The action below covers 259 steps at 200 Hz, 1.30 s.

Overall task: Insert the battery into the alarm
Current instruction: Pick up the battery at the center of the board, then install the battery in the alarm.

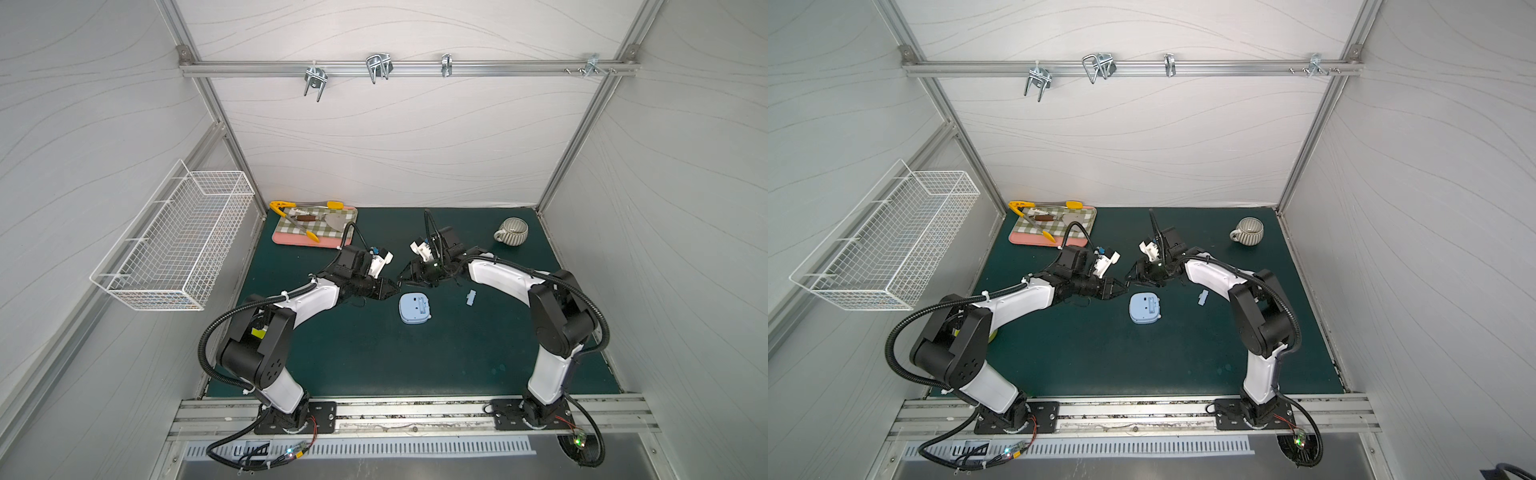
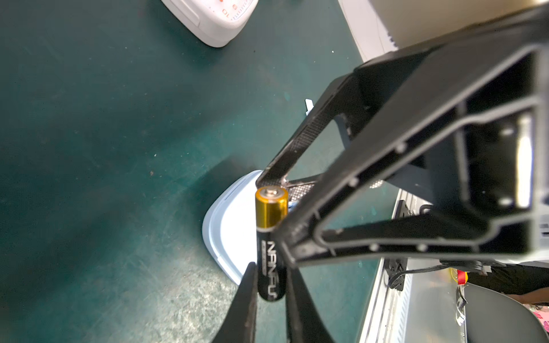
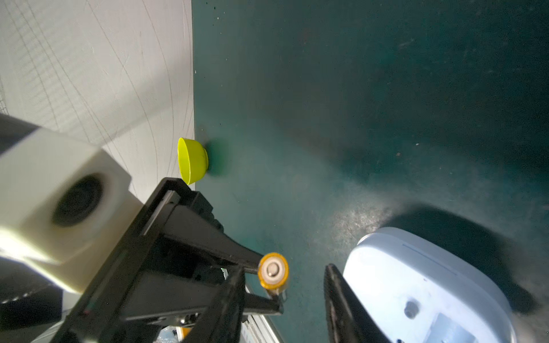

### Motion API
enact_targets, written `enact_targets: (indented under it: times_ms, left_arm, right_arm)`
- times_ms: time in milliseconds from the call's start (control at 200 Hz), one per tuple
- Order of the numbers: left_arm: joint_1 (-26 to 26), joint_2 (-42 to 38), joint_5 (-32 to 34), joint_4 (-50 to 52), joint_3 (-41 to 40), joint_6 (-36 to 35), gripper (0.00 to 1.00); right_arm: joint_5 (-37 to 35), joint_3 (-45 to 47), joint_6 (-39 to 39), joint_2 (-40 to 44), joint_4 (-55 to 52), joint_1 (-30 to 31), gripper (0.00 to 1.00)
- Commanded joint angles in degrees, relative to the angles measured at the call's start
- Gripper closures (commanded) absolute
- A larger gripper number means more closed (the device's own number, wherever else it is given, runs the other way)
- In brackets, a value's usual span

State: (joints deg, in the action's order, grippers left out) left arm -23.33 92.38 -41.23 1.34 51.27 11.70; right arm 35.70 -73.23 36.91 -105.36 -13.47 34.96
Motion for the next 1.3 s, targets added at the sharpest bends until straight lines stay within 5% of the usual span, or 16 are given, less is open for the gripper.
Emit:
enact_targets:
  times_ms: [0,520,565,605,695,1016,1291]
  left_arm:
    - [0.22,-1.04,-2.31,-2.4,0.32,0.07,0.82]
    - [0.17,-0.41,-1.91,-2.87,0.24,0.5,0.76]
    - [0.22,-0.64,-0.65,-3.49,-0.08,1.5,0.56]
    - [0.22,-1.33,1.99,-4.46,-0.72,3.0,0.28]
    - [0.22,-3.54,7.5,-7.91,-2.9,7.52,0.01]
    - [-3.37,-4.05,19.07,-10.33,-7.26,31.8,0.07]
    - [-7.16,4.81,17.63,-4.82,-2.28,37.59,0.3]
  right_arm:
    - [1.28,-1.6,0.63,-1.04,0.9,0.28,0.62]
    - [1.54,-1.48,0.29,0.06,0.61,0.28,0.92]
    - [0.86,-1.61,-0.64,0.61,-0.16,0.28,0.92]
    - [-0.6,-1.97,-2.29,1.21,-1.91,0.2,0.92]
    - [-7.15,-3.31,-8.99,3.12,-8.84,-0.22,0.92]
    - [-30.44,-0.21,-23.19,8.2,-19.4,2.91,0.92]
    - [-33.03,-1.43,-23.76,5.15,-20.0,5.98,0.92]
